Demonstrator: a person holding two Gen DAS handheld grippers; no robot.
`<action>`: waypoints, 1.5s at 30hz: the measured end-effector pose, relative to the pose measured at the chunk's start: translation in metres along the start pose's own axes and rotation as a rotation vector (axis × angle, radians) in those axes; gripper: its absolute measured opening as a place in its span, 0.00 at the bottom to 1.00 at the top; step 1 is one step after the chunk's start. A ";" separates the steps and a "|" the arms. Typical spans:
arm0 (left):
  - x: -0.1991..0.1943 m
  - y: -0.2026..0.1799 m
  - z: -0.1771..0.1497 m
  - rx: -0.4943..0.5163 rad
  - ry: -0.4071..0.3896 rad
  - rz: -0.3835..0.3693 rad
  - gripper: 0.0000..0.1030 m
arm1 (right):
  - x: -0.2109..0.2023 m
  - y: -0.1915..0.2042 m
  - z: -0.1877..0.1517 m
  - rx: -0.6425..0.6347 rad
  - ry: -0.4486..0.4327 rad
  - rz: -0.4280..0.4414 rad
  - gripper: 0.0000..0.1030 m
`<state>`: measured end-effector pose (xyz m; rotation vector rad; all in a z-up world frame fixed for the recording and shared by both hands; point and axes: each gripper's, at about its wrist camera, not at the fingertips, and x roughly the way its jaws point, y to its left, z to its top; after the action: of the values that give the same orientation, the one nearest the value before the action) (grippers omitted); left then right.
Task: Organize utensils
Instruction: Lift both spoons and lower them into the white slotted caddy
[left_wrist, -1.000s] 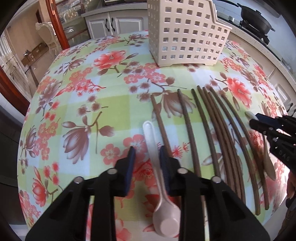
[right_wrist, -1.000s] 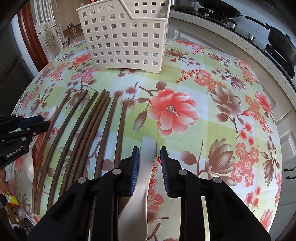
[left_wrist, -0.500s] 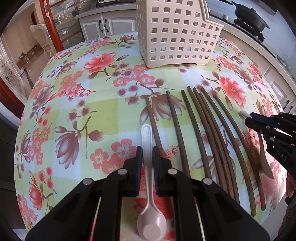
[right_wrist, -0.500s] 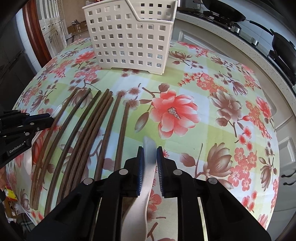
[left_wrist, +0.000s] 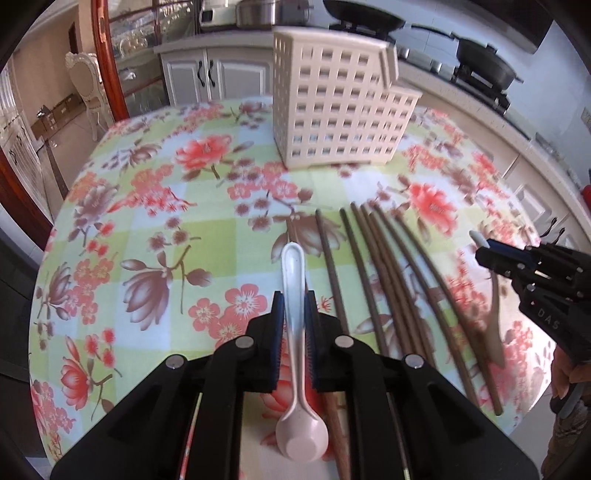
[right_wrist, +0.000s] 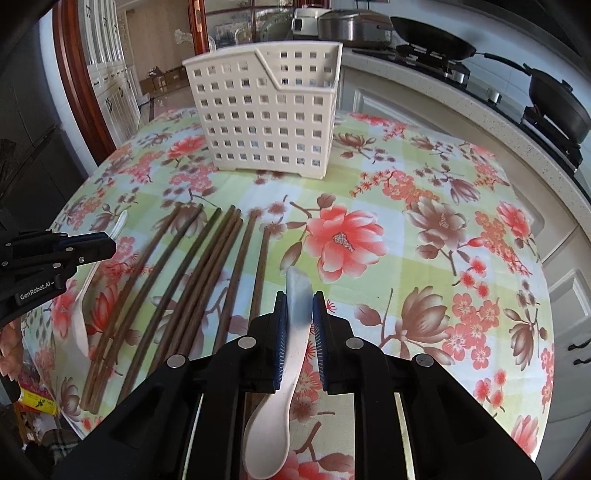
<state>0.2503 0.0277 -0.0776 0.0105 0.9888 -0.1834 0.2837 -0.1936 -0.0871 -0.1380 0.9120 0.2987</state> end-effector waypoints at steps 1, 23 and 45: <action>-0.006 -0.001 -0.001 -0.002 -0.015 -0.005 0.11 | -0.004 0.001 0.000 0.000 -0.009 0.000 0.16; -0.094 -0.031 0.000 0.075 -0.319 0.057 0.11 | -0.074 0.016 0.006 -0.013 -0.249 -0.041 0.12; -0.146 -0.030 0.208 0.067 -0.459 0.020 0.11 | -0.083 -0.013 0.189 0.036 -0.471 -0.064 0.12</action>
<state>0.3400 0.0003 0.1604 0.0378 0.5245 -0.1899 0.3830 -0.1761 0.0941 -0.0586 0.4444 0.2410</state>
